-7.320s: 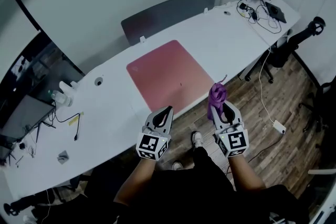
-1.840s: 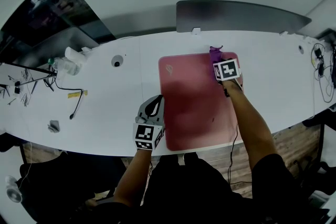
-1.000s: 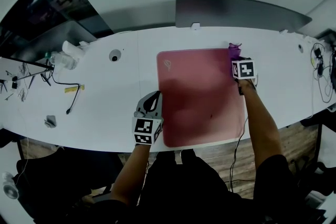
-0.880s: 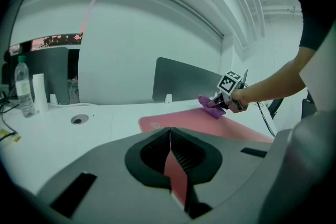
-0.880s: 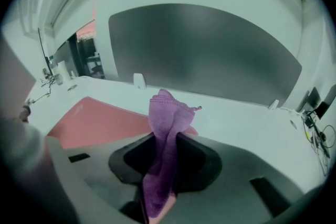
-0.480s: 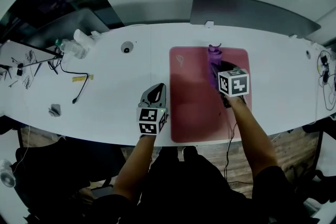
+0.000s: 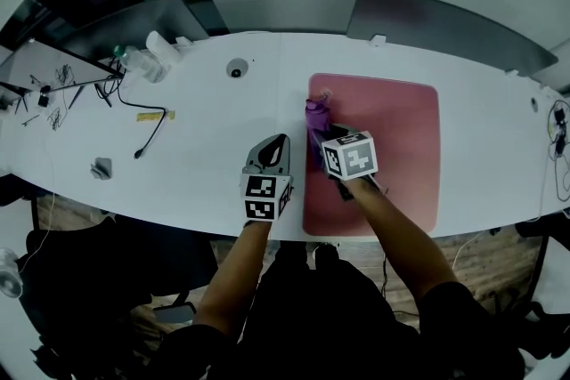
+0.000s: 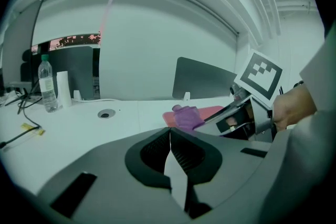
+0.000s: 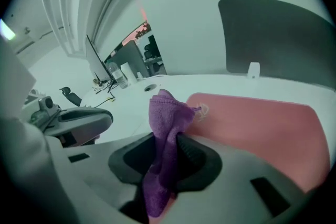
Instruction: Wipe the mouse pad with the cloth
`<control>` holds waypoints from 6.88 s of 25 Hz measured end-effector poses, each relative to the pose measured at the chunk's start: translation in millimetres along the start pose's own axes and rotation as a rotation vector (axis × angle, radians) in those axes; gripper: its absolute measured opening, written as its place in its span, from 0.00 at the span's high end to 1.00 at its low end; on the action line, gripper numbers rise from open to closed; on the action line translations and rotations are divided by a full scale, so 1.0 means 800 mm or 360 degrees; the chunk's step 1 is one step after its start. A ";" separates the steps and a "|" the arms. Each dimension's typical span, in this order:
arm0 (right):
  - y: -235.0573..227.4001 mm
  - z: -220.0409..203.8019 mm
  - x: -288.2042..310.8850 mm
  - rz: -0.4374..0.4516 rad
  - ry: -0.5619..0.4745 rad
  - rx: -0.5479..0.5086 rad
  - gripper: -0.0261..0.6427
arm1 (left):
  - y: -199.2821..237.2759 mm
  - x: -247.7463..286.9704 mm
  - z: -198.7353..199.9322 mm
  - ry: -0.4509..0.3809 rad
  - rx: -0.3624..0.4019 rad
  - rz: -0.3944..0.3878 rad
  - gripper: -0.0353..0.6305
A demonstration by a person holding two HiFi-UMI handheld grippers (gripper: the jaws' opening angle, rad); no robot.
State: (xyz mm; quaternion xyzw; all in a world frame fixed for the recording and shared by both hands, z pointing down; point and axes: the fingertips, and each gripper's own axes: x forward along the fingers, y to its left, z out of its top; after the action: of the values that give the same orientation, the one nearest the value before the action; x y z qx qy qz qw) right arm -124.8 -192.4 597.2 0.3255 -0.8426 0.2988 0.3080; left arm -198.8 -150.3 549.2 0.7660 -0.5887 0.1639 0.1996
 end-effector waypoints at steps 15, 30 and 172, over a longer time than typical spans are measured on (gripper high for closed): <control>-0.012 -0.028 0.030 -0.0099 0.0095 0.0014 0.78 | -0.004 -0.004 -0.015 0.0027 0.0008 0.0021 0.91; -0.095 -0.049 -0.023 -0.0282 0.0097 0.0044 0.78 | -0.074 0.022 -0.023 0.0056 0.0046 -0.0154 0.91; -0.278 -0.237 -0.268 -0.0753 0.0032 0.0227 0.77 | -0.296 0.022 -0.060 0.0190 0.0189 -0.0375 0.91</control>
State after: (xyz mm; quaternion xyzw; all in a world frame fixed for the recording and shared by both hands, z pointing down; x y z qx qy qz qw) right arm 228.3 -116.3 631.6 0.5318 -0.7165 0.2802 0.3539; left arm 34.1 -87.3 572.7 0.8291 -0.4710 0.2192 0.2065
